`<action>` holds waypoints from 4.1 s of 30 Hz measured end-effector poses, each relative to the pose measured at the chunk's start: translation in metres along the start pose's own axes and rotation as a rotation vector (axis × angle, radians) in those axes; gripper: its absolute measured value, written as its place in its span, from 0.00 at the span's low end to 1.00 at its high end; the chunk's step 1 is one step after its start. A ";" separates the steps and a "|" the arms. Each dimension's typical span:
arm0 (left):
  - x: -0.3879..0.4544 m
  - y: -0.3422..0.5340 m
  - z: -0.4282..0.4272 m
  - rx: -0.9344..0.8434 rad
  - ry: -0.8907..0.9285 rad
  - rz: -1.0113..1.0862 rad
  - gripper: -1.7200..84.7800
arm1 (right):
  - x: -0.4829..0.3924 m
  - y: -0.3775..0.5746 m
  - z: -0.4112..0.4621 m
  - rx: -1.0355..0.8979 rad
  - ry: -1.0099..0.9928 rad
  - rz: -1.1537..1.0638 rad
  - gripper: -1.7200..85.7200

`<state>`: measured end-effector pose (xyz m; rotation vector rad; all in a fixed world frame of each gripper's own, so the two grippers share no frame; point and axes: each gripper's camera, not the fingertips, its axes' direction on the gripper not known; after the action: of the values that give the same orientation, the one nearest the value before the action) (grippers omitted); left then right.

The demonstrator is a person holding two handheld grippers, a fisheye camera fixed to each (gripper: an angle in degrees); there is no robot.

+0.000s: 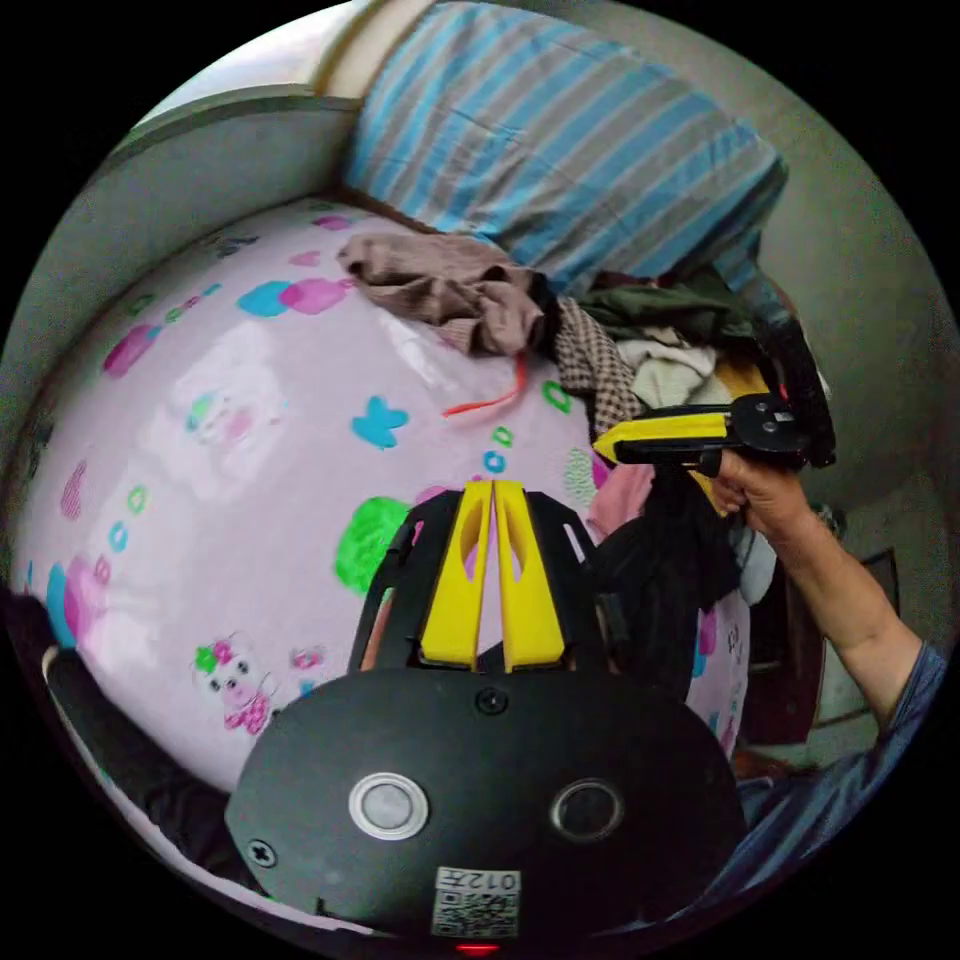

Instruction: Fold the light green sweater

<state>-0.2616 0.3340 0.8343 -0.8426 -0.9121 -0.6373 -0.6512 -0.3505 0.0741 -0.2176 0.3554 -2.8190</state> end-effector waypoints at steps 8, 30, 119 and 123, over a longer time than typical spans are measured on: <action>0.139 -0.108 0.118 -0.130 0.160 0.255 0.10 | 0.242 0.163 0.005 0.045 0.018 0.510 0.12; 0.216 -0.177 0.228 -0.267 0.199 0.297 0.04 | 0.382 0.237 0.130 0.250 -0.303 0.795 0.04; -0.401 -0.094 -0.197 -0.147 -0.803 -0.624 0.03 | -0.318 -0.662 0.194 0.055 0.063 0.065 0.01; -0.396 -0.067 -0.219 -0.027 -0.757 -0.666 0.03 | -0.315 -0.659 0.189 0.076 -0.163 0.050 0.01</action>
<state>-0.4106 0.1632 0.4364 -0.8071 -1.9190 -0.9172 -0.4940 0.3143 0.3934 -0.4125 0.2140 -2.7362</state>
